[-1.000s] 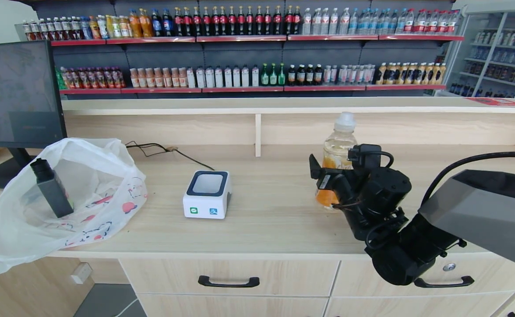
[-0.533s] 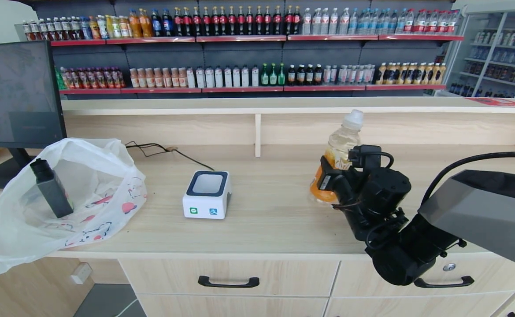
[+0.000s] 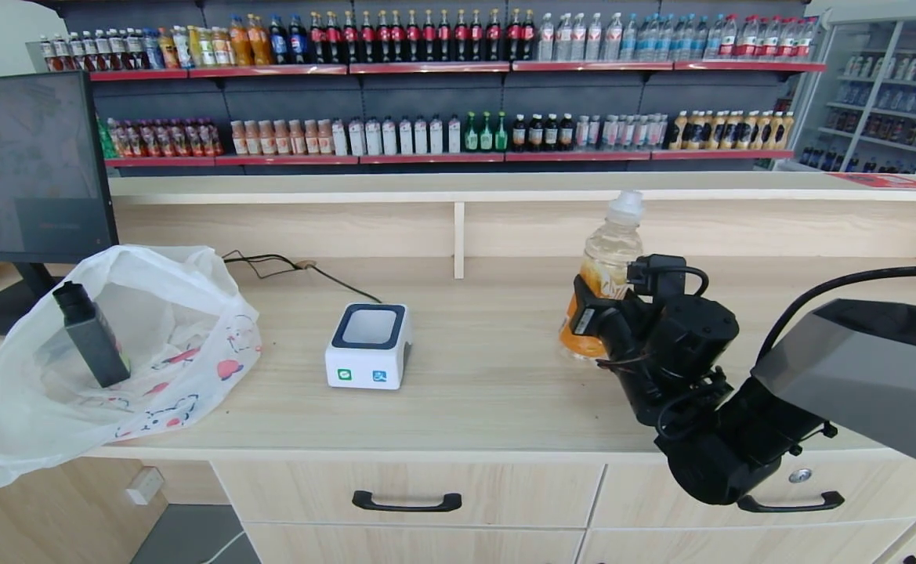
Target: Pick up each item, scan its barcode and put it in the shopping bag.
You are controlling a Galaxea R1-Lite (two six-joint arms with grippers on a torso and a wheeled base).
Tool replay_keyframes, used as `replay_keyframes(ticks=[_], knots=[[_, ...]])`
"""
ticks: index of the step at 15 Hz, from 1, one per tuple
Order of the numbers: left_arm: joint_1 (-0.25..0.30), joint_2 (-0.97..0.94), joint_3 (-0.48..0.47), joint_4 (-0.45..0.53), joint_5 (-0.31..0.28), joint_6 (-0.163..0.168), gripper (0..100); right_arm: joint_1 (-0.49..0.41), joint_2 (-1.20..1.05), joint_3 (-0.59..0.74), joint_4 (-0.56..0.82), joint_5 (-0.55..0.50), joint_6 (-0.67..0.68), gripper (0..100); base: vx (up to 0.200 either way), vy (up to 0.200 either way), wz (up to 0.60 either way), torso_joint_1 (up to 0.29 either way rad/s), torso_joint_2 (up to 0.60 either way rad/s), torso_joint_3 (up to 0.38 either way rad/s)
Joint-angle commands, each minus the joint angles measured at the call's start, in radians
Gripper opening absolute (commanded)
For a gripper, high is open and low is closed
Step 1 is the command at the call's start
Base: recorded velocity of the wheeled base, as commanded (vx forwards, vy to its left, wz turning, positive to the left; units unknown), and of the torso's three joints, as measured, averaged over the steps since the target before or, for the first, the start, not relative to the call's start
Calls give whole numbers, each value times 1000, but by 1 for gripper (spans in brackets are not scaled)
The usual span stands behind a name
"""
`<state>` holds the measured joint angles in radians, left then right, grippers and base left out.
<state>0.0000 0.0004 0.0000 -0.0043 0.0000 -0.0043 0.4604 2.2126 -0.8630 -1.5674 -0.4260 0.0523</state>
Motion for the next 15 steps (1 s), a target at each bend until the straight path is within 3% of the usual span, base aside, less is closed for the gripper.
replay_keyframes(ticks=[1, 6, 15], knots=[[0, 0, 0, 0, 0, 0, 100, 1, -19, -1, -3, 0, 0, 0, 0, 0, 0, 0, 0, 0], [0, 0, 0, 1, 0, 0, 100, 1, -88, 61, -3, 0, 0, 0, 0, 0, 0, 0, 0, 0], [0, 0, 0, 1, 0, 1, 100, 53, -448, 420, -3, 24, -2, 0, 0, 0, 0, 0, 0, 0]])
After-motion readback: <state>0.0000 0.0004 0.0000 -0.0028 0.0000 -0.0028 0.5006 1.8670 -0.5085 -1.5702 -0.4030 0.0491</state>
